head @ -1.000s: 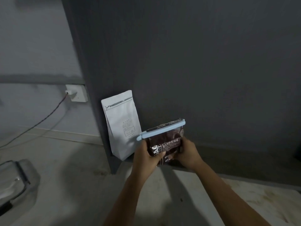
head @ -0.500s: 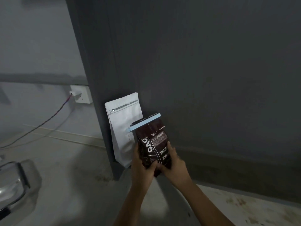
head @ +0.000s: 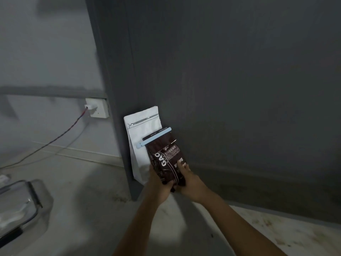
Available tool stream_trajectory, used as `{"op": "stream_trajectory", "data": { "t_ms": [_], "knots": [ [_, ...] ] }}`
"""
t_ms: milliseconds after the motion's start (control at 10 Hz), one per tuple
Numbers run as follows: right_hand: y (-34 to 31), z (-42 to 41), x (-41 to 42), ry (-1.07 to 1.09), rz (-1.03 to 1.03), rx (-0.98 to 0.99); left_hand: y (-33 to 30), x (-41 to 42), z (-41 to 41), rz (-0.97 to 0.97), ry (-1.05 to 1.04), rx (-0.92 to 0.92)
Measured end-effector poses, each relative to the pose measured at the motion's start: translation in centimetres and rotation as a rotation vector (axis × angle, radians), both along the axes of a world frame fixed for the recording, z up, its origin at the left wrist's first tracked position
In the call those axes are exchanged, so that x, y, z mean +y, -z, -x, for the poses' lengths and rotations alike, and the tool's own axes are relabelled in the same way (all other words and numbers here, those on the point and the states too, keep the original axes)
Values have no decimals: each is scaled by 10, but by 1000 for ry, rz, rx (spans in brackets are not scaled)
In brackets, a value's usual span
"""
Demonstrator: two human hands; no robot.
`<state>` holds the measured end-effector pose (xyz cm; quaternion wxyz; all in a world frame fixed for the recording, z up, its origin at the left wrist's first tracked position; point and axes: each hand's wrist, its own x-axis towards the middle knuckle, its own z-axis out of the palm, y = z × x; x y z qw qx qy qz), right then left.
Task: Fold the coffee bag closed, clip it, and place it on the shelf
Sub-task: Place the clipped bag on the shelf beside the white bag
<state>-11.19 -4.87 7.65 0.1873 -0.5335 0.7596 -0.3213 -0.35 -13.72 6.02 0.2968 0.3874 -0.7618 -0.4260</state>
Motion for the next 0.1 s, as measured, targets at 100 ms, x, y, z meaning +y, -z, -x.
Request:
{"op": "stream_trajectory", "data": {
  "t_ms": [100],
  "knots": [
    [-35,4,27,-113,-121,-14,-30,9,-19,12,176,-272]
  ]
}}
